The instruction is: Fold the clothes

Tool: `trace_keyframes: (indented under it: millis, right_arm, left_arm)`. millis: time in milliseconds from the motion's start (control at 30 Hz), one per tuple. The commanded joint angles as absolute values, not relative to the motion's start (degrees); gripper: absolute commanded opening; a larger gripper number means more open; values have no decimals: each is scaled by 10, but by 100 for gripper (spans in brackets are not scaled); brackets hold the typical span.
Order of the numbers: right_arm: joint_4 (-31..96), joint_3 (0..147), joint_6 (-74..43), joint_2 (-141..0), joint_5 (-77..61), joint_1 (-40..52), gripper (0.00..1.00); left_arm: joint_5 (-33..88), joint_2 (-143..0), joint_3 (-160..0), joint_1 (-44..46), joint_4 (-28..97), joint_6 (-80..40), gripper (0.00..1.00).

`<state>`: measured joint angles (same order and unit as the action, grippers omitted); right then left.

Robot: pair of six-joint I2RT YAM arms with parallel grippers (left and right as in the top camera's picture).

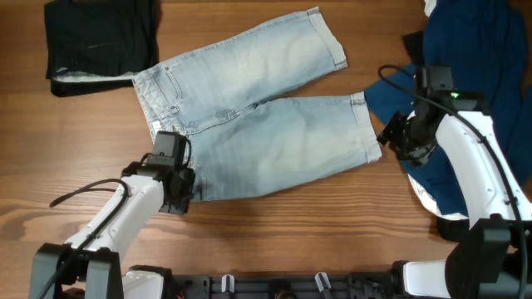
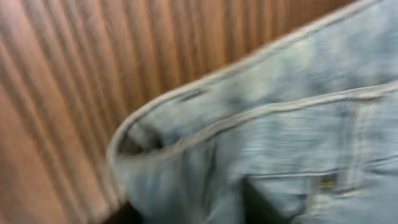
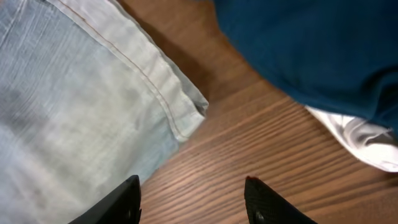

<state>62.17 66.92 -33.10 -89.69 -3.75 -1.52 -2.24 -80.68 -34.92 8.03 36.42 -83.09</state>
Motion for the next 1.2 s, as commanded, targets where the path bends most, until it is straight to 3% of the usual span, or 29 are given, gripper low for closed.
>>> trace_keyframes:
  millis: [0, 500, 533, 567, 600, 733, 900, 1167]
  right_arm:
    - [610, 635, -334, -899, -32, 10, 54]
    - [385, 502, -364, -984, -109, 48, 51]
    - [371, 502, -366, -1006, -103, 55, 44]
    - [366, 502, -365, -1020, -103, 55, 18]
    - [365, 502, -361, -1021, -93, 53, 4]
    - [397, 543, -327, -990, -94, 1, 4]
    - [511, 677, -254, -911, -147, -92, 4]
    - [652, 767, -180, -769, -140, -106, 4]
  left_arm:
    - [-43, -821, -337, 65, 377, -836, 4]
    - [-11, -821, -337, 73, 390, -836, 4]
    - [-11, -821, -337, 73, 390, -836, 4]
    - [-11, -821, -337, 73, 395, -835, 4]
    - [-9, -820, -338, 73, 395, -824, 4]
    - [9, -769, -344, 73, 424, -728, 4]
    - [22, -597, -415, 73, 618, -660, 4]
    - [116, -365, -434, 73, 769, -669, 4]
